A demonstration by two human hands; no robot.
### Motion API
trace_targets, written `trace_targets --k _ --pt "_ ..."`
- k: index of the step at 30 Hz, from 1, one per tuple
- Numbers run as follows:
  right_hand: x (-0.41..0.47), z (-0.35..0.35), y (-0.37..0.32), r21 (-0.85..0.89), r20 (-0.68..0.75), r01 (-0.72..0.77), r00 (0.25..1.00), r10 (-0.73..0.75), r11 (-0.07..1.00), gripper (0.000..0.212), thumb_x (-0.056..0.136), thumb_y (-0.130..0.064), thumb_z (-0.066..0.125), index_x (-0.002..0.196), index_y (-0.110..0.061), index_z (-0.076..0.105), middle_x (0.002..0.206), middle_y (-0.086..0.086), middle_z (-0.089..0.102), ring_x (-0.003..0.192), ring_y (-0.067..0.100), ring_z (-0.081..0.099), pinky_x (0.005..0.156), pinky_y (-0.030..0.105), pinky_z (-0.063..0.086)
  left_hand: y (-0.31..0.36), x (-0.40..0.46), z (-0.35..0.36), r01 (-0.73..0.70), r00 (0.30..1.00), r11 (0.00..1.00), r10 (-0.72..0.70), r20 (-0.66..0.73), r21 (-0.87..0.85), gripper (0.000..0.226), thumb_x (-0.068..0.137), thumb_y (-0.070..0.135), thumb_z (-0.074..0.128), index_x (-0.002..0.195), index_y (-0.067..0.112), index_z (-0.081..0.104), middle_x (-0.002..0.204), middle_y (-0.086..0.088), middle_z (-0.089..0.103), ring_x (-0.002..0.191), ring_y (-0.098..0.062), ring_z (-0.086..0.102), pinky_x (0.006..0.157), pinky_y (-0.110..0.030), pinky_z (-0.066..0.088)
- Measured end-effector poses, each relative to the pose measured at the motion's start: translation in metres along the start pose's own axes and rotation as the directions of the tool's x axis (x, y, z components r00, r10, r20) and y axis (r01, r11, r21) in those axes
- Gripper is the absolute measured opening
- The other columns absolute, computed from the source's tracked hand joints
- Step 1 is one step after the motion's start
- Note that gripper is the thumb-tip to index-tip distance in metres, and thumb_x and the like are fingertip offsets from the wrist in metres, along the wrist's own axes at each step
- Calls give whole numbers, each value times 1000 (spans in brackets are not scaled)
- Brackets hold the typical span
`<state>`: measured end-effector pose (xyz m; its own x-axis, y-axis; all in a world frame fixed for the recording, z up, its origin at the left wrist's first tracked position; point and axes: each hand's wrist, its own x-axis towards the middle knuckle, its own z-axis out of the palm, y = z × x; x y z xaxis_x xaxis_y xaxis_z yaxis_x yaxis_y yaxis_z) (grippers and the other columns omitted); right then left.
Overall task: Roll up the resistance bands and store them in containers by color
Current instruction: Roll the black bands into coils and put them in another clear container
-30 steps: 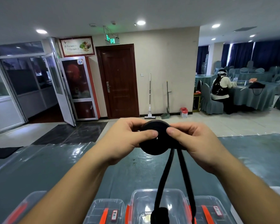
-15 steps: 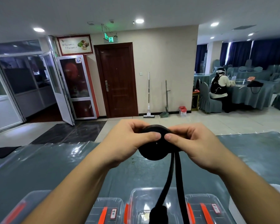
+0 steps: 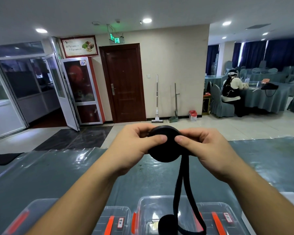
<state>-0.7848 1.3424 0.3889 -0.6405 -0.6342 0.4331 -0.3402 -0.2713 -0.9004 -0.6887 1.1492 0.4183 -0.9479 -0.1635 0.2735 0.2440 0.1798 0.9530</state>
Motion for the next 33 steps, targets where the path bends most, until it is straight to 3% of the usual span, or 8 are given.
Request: trace_targets --k 4,9,13,16,22,25,29,33 --pt "-1 -4 0 -25 -26 -10 1000 10 1000 21 86 -27 72 104 -22 83 100 6 82 96 21 79 82 22 59 -9 -1 8 72 997 987 -75 -19 -146 14 91 4 73 93 15 80 85 -5 79 75 -13 75 64 -21 57" --pt "-2 -11 -3 -234 73 -23 996 42 972 14 94 -20 72 104 -24 83 97 3 82 95 19 78 84 26 60 -3 3 1 28 993 977 -51 103 210 16 89 6 78 103 13 81 93 -7 81 86 -15 76 76 -23 58" --pt "-3 -7 0 -25 29 -9 1000 10 1000 21 93 -20 70 108 -28 82 106 3 81 102 19 78 86 20 58 0 4 3 80 996 996 -79 35 -48 13 88 4 75 93 14 82 86 -8 80 76 -15 76 65 -24 59" --pt "-7 -9 5 -44 3 -5 1000 5 999 22 95 -17 68 109 -26 82 105 4 81 101 20 78 85 21 58 -7 3 4 117 993 984 -117 9 -137 8 82 14 78 85 20 82 83 -5 79 73 -14 75 64 -23 58" --pt "-8 -16 2 -205 116 -64 989 89 977 20 95 -20 68 108 -25 82 102 6 81 99 21 78 88 29 60 -8 1 -3 155 981 988 -156 118 22 16 91 26 72 97 17 84 88 -5 80 77 -11 75 68 -21 57" --pt "-5 -19 -3 -244 140 -66 985 103 967 19 96 -16 69 109 -23 82 99 4 82 94 15 77 83 25 58 -6 3 -8 141 979 986 -152 133 91 11 93 16 74 97 13 83 83 -5 78 73 -9 71 68 -24 55" --pt "0 -18 -8 -399 197 -39 972 127 916 18 92 -29 71 107 -29 81 98 -1 82 95 16 78 88 33 60 -2 5 -8 58 967 947 -132 218 315 14 90 15 79 104 16 82 96 -12 81 84 -12 73 78 -24 57" --pt "2 -15 -6 -131 106 -37 993 51 991 21 85 -28 77 105 -26 83 100 3 82 94 15 78 81 21 58 2 7 -9 44 986 987 -68 153 155 14 87 14 80 100 18 83 91 -8 81 82 -13 75 69 -22 57"
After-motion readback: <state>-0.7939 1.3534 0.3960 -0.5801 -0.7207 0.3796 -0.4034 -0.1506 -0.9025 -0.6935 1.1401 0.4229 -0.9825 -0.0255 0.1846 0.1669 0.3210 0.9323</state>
